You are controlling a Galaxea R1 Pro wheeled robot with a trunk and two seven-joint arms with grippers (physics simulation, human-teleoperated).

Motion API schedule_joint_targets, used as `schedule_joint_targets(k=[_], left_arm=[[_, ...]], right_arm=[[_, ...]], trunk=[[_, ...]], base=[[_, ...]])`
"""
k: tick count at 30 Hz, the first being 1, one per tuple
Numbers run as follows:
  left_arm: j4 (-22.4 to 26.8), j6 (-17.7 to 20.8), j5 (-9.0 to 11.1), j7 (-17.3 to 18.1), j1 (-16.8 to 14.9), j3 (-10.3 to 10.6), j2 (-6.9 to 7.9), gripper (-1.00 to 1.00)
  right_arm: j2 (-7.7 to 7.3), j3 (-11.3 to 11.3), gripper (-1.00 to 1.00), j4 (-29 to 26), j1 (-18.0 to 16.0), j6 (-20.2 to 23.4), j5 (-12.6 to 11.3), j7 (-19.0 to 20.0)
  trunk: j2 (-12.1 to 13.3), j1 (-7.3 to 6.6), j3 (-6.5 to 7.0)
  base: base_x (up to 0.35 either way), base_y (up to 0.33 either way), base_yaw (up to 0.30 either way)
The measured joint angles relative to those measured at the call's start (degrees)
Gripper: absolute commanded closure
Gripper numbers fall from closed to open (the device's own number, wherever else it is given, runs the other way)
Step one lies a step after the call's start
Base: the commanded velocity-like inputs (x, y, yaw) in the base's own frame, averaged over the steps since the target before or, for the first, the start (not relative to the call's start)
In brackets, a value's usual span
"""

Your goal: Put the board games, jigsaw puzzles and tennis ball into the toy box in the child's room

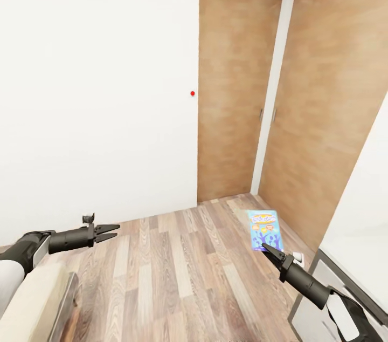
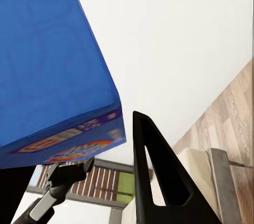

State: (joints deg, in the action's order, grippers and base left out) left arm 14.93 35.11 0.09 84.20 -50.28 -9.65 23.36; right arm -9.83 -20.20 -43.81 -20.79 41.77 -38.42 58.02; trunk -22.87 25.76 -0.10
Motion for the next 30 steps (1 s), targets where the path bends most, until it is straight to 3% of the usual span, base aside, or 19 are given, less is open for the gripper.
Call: schedule_joint_targets(k=[11, 16, 23, 30], left_arm=[[0.0, -0.3, 0.0, 0.1, 0.0, 0.0, 0.0, -1.0], [0.0, -0.4, 0.0, 0.1, 0.0, 0.0, 0.02, -1.0], [0.0, -0.4, 0.0, 0.1, 0.0, 0.0, 0.0, -1.0], [0.2, -0.4, 0.1, 0.4, 0.0, -0.1, 0.14, -1.0]], right_arm=[[-0.04, -0.8, 1.0, -0.4, 0.0, 0.3, 0.0, 0.3], [-1.39, -1.7, 1.0, -0.6, 0.0, 2.1, 0.0, 0.9], [-3.83, -1.8, 1.0, -0.6, 0.0, 2.8, -0.1, 4.8], [-5.45, -1.9, 1.0, -0.8, 0.0, 3.5, 0.0, 5.5]], trunk=[[0.0, 0.0, 0.0], [0.0, 0.0, 0.0], [0.0, 0.0, 0.0], [0.0, 0.0, 0.0]], base=[[0.0, 0.0, -0.281], [0.0, 0.0, -0.281], [0.0, 0.0, -0.281], [0.0, 0.0, -0.281]])
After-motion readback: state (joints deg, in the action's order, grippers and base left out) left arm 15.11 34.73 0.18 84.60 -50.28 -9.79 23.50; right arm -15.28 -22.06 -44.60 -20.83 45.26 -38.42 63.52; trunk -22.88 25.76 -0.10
